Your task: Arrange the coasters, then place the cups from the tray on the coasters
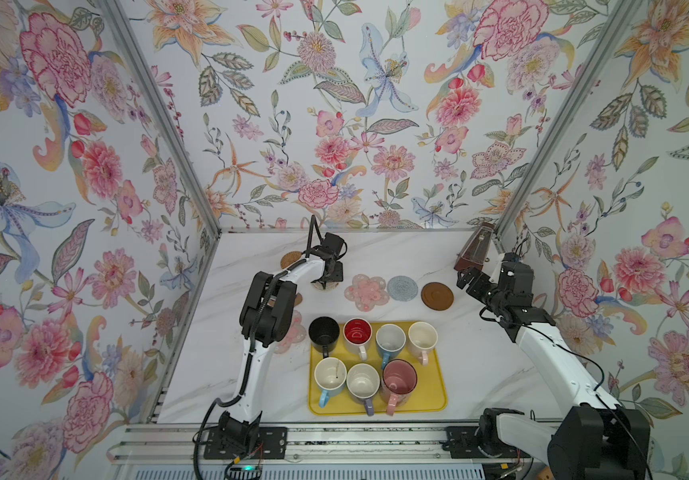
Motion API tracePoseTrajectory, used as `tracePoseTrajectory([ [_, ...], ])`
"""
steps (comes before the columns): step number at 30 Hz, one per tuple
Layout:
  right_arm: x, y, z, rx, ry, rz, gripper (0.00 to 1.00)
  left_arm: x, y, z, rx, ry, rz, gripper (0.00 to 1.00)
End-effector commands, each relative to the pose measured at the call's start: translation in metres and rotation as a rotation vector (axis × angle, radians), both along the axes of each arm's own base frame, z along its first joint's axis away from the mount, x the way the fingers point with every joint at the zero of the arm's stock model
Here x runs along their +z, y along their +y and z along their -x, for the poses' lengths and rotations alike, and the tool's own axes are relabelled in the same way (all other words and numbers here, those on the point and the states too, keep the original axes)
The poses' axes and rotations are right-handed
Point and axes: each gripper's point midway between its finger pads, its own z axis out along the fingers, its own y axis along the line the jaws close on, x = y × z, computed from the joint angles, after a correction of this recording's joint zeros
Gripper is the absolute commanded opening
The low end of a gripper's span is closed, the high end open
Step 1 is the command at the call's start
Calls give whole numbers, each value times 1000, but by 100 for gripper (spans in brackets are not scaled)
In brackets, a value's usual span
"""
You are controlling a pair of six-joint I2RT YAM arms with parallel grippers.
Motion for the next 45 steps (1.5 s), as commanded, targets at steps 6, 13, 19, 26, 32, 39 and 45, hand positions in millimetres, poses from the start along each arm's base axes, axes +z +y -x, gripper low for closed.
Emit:
tracePoseTrajectory([
  [6,-5,3,-3,6,7,-15,99,-26,10,47,19,132,-3,72],
  [13,-4,5,-4,11,5,-15,99,-27,5,60,19,138,30,71],
  [19,-5,7,-4,16,5,-18,99,-25,-7,67,12,143,76,72],
  [26,-7,7,-4,18,6,-18,99,-17,-17,74,5,137,94,71],
  [32,-8,7,-3,19,6,-20,99,-14,-18,85,2,141,99,71],
  [39,-7,8,-4,19,5,-23,99,-12,-24,89,-8,140,109,71],
  [45,-5,8,-4,21,0,-22,99,15,-20,78,2,69,96,72],
])
